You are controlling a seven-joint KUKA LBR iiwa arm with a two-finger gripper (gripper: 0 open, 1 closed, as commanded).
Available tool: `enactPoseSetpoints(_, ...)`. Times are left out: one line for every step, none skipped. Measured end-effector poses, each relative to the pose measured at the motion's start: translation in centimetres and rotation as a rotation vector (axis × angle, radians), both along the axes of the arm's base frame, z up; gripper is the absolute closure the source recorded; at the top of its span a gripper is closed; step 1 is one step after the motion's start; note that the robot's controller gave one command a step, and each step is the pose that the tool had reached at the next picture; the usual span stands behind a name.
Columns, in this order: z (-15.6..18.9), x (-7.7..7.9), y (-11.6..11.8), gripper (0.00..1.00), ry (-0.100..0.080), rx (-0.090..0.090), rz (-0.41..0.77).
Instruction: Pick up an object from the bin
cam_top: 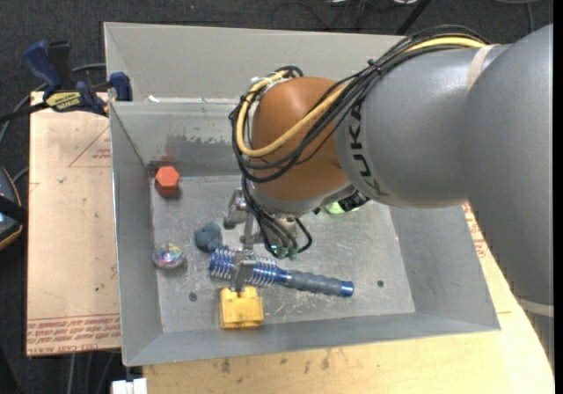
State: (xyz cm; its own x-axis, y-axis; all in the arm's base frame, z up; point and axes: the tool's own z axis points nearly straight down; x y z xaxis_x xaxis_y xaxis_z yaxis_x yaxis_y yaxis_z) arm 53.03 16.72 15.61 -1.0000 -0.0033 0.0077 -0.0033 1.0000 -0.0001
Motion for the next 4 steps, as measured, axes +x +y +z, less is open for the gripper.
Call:
enactPoseSetpoints(-7.0, 1.1, -2.9, 0.00, -0.016, 0.003, -0.090)
enactPoseSetpoints(-8.2, 1.5, -3.1, 0.00, -0.010, 0.006, -0.182)
enactPoseSetpoints(-8.1, 1.6, -2.9, 0.00, -0.009, 0.003, -0.181)
enactPoseSetpoints(-8.0, 1.7, -2.8, 0.00, -0.009, 0.002, -0.181)
